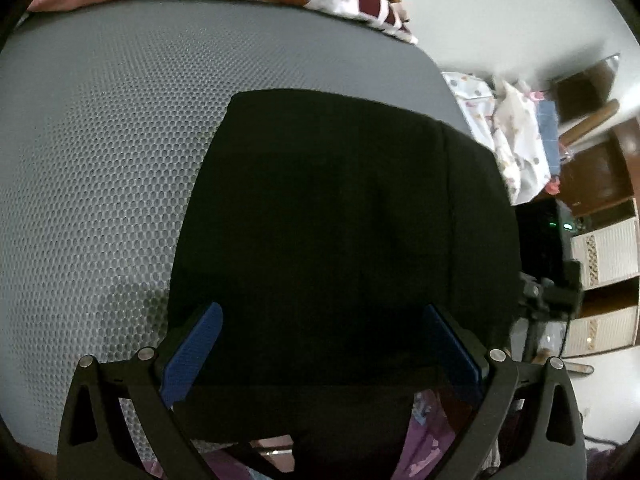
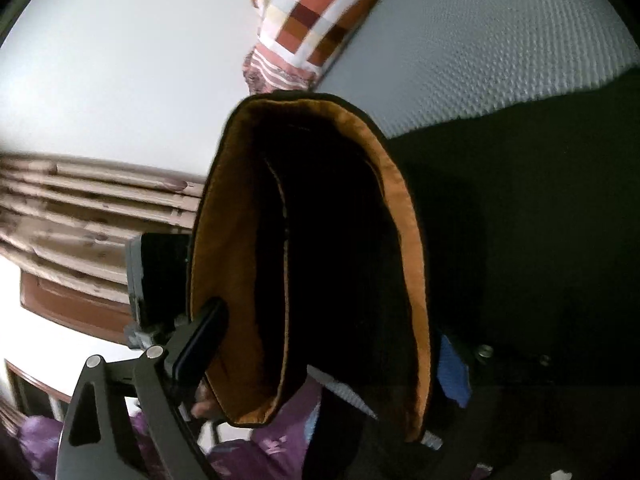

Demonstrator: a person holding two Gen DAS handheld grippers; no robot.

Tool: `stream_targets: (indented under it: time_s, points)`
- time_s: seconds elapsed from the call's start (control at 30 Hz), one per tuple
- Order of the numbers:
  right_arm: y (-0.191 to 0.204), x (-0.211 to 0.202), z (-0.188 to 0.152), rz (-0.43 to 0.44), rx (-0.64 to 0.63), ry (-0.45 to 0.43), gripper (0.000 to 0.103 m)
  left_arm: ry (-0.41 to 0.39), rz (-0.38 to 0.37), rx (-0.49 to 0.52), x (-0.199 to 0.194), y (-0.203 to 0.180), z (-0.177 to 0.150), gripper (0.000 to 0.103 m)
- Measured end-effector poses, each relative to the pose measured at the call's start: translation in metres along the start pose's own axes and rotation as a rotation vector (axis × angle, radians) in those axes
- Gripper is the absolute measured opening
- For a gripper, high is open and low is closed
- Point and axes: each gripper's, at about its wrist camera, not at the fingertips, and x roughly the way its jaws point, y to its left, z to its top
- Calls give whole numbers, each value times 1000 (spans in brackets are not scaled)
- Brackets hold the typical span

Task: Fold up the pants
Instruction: 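Lift the trouser end with the right gripper and fold it over the rest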

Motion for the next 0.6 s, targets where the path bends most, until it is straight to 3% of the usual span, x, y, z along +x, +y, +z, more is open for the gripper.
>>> stream_targets:
  time_s: [0.1,0.2,0.27,0.43,0.57,0.6]
  points:
    - [-12,-14,-2,57,58,-14,92,-18,-39,-19,-3,7,-4,99]
    - [-27,-35,-11,249,138,-48,98,-22,-54,-26,-4,16,-5,99]
    - [-25,-37,-10,269,146,-59,100,-25,-54,-16,-3,16,-4,99]
    - [-13,-21,-4,177,111,-43,103,-31,-51,14,3,11,-2,99]
    - [6,-8,-7,21,9,-15,101,-46,-83,-24,-1,18,-4,99]
    - [13,-1,-7,-38,-27,2,96,-47,-84,-28,-1,18,-4,99]
